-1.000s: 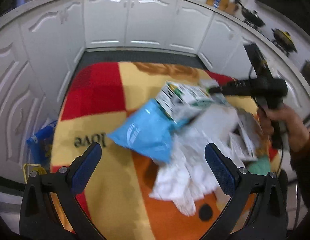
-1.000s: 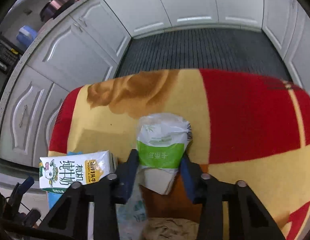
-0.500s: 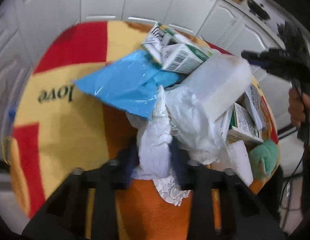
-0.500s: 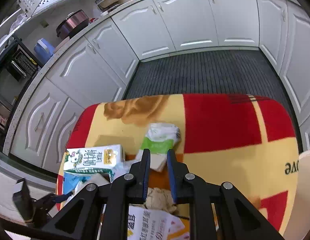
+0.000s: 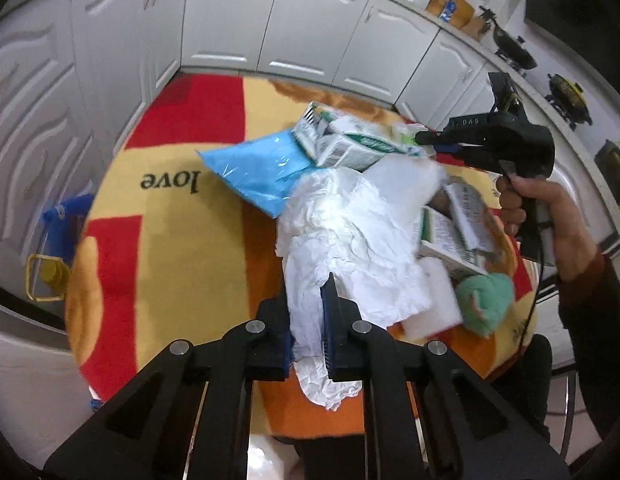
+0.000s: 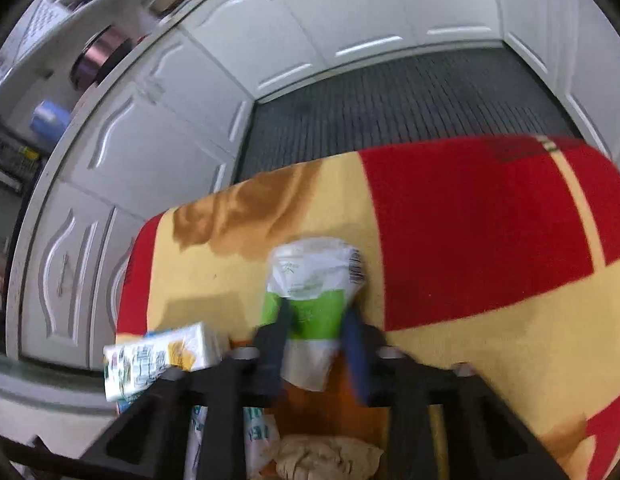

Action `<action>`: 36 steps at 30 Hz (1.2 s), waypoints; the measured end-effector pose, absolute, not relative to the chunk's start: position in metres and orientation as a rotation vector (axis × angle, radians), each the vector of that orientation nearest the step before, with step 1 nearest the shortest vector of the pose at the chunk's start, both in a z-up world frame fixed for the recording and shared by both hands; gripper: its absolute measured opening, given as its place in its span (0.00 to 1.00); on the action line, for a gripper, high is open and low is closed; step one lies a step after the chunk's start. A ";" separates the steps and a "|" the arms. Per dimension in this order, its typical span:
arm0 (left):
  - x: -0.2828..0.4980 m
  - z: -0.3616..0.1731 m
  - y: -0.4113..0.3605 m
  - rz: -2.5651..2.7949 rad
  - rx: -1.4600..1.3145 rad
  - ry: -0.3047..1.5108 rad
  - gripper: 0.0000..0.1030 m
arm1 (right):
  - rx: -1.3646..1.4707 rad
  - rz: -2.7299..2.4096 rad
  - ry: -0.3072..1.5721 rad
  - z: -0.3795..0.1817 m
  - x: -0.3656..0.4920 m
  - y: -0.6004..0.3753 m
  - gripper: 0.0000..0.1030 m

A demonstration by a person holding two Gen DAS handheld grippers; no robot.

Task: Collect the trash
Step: 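Grasp the crumpled white tissue with the left gripper while right lifts bag, then carry tissue and bag to the beige bin and open both grippers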

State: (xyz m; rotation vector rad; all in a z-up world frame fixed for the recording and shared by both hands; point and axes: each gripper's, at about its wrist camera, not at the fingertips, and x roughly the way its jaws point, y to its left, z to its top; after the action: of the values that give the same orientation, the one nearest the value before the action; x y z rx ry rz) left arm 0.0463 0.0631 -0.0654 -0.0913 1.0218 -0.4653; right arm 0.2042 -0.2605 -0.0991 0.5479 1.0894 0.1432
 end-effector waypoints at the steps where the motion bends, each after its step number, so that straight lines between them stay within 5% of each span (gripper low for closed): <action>1: 0.043 -0.059 0.063 -0.470 -0.092 1.012 0.09 | 0.537 0.142 1.069 -0.093 0.198 -0.264 0.14; 16: 0.026 0.023 0.000 -0.609 -0.032 0.841 0.09 | 0.555 0.145 0.821 -0.011 0.073 -0.345 0.13; 36: 0.005 -0.002 -0.247 -0.870 0.153 0.915 0.09 | 0.522 -0.196 0.848 -0.054 -0.061 -0.466 0.13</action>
State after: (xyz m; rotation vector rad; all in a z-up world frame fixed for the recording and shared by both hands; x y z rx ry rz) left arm 0.0052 -0.2467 -0.0021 0.1531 0.9151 -0.8701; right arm -0.0606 -0.4660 -0.0536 0.5224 0.8475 -0.1957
